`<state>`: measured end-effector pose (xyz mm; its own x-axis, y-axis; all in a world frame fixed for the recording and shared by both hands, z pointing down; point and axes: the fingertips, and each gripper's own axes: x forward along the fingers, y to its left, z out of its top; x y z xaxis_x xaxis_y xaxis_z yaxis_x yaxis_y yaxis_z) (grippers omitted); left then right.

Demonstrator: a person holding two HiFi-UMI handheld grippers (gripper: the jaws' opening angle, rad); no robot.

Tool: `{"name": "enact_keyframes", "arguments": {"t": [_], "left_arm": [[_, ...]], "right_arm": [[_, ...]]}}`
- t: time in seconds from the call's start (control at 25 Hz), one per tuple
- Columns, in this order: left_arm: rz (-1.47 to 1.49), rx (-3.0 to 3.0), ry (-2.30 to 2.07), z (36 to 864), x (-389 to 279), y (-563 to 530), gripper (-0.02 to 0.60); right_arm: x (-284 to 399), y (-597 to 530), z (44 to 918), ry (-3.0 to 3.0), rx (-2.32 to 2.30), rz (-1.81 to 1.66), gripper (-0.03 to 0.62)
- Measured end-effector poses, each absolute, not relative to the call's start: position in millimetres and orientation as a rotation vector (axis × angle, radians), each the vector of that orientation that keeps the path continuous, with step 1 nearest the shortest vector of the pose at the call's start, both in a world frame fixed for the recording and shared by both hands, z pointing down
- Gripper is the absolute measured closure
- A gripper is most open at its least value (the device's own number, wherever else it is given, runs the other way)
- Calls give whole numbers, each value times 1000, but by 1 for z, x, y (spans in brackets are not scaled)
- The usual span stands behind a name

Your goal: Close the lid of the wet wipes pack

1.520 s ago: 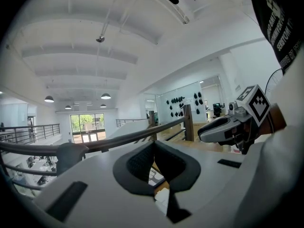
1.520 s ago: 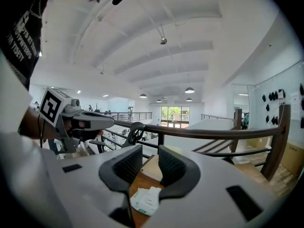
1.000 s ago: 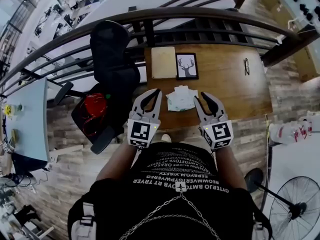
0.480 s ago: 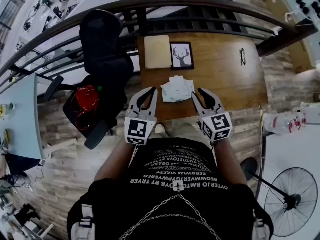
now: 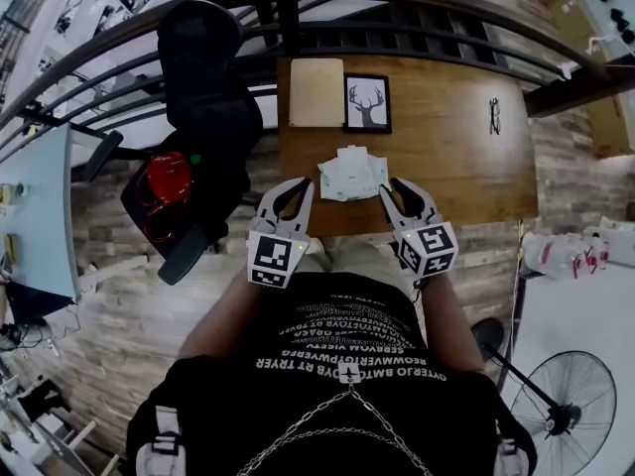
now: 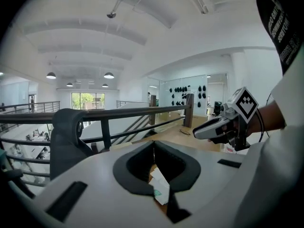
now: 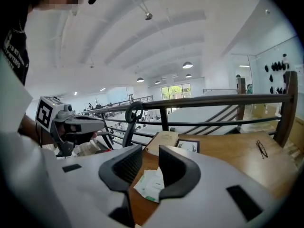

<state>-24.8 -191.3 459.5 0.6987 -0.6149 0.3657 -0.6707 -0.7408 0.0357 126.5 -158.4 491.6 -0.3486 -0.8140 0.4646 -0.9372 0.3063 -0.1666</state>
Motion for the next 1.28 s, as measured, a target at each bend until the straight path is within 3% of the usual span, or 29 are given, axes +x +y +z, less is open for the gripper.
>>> {"name": "enact_keyframes", "arguments": {"t": [0.52,1.28], "left_arm": [[675,2715,-977,527,26,-196,554],[879,2560,-932,629,65,-210,554]], "right_arm": [[156,-186,559,-2279,1394,713,471],[145,-244,640,-2293,1112,806,448]]}}
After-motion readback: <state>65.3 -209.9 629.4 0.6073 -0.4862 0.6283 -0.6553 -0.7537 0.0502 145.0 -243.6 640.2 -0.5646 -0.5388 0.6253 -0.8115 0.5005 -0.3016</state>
